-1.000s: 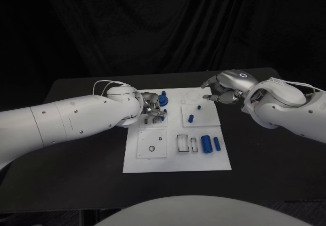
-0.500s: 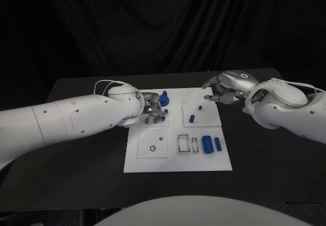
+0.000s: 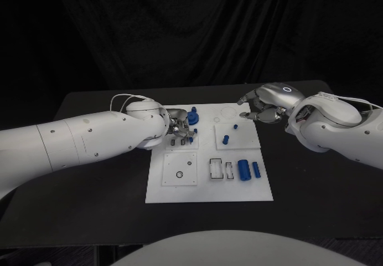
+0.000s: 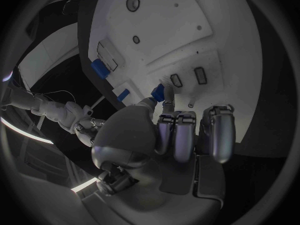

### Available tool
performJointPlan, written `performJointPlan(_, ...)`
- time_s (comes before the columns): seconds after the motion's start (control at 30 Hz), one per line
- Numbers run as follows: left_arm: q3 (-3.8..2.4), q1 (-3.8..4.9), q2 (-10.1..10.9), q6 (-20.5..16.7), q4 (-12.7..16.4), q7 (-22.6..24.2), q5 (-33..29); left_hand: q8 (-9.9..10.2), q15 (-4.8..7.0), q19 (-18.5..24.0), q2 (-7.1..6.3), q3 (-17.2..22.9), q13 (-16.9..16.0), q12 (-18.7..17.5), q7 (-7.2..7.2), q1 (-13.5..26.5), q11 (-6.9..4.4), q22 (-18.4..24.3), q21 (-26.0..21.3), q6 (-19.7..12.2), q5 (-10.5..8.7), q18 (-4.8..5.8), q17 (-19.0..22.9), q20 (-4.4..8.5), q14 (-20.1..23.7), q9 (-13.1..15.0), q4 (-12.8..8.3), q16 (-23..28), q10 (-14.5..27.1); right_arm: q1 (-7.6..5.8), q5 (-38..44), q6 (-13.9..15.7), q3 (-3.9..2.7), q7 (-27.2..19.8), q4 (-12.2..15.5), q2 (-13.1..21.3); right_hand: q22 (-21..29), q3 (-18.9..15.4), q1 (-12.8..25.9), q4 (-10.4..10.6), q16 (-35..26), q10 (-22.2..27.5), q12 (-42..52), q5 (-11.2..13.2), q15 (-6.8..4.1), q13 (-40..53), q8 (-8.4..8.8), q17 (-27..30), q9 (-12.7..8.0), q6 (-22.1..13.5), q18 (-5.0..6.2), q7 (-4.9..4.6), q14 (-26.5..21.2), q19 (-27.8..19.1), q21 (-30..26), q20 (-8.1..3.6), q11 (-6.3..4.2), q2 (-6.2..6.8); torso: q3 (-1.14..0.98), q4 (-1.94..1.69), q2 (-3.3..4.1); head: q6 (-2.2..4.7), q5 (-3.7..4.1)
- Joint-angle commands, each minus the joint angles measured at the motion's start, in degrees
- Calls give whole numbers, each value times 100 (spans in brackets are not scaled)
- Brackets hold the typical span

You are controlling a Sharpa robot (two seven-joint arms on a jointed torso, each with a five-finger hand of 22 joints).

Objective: Assemble the parts on the task board

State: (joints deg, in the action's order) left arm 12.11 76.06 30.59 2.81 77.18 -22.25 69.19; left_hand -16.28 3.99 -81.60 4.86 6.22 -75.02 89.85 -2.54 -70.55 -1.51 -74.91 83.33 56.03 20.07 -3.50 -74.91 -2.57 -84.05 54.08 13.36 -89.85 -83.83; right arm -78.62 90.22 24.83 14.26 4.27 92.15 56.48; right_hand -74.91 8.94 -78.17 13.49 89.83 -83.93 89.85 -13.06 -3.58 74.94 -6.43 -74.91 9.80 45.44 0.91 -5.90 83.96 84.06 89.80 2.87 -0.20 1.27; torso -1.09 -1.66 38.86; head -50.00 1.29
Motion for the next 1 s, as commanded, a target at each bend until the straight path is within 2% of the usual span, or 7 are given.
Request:
performJointPlan(0.03, 4, -15, 8, 60, 9, 84, -3, 41, -5, 29, -40, 45, -1498, 15, 11, 0, 14, -544, -19, 50, 16, 57, -1509, 5, -595, -26, 2, -15, -617, 13, 14, -35, -4, 91, 4, 6, -1509, 1, -33, -28, 17, -607, 15, -20, 30, 1506, 15, -1509, -7, 56, -91, 0, 604, 594, 20, 27, 48, -18, 1, 7, 0, 0, -14)
performJointPlan(0.4, 4, -15, 46, 63, 18, 112, -3, 155, -7, 28, -130, 221, -1498, 15, 13, -10, 14, -550, -31, 130, 24, 55, -1509, 0, -595, -97, -33, -15, -617, 14, 14, -39, -4, 90, -1, 4, -1509, 12, -53, -55, 17, -607, 15, -44, 29, 1506, 23, -1509, -14, 61, -91, 0, 604, 594, 20, 27, 48, -17, 3, 6, -2, 0, -36)
performJointPlan(0.77, 4, -15, 75, 39, 41, 137, -3, 190, -7, 33, -159, 293, -1498, 15, 11, 9, 14, -546, -40, 162, -2, 53, -1509, 0, -595, -114, -30, -15, -617, 14, 14, -40, -4, 91, -6, 2, -1509, 16, -59, -62, 17, -607, 15, -50, 29, 1506, 25, -1509, -17, 62, -91, 0, 604, 594, 20, 27, 48, -17, 3, 5, -6, 0, -58)
performJointPlan(0.93, 5, -15, 75, 37, 45, 146, -3, 259, -10, 31, -217, 401, -1498, 15, 4, 127, 19, -553, -51, 230, -228, 53, -1509, -4, -595, -135, 33, -15, -617, 14, 14, -43, -4, 92, -10, 0, -1509, 16, -59, -62, 17, -607, 15, -50, 29, 1506, 25, -1509, -17, 62, -91, 0, 604, 594, 20, 27, 48, -17, 4, 6, -2, 0, -64)
performJointPlan(1.0, 5, -15, 72, 38, 45, 150, -3, 291, -15, 32, -236, 418, -1498, 15, -3, 223, 26, -554, -60, 267, -392, 52, -1509, -7, -595, -136, 93, -15, -617, 14, 14, -44, -4, 93, -12, -1, -1509, 16, -59, -62, 17, -607, 15, -50, 29, 1506, 25, -1509, -17, 62, -91, 0, 604, 594, 20, 27, 48, -17, 3, 6, -2, 0, -68)
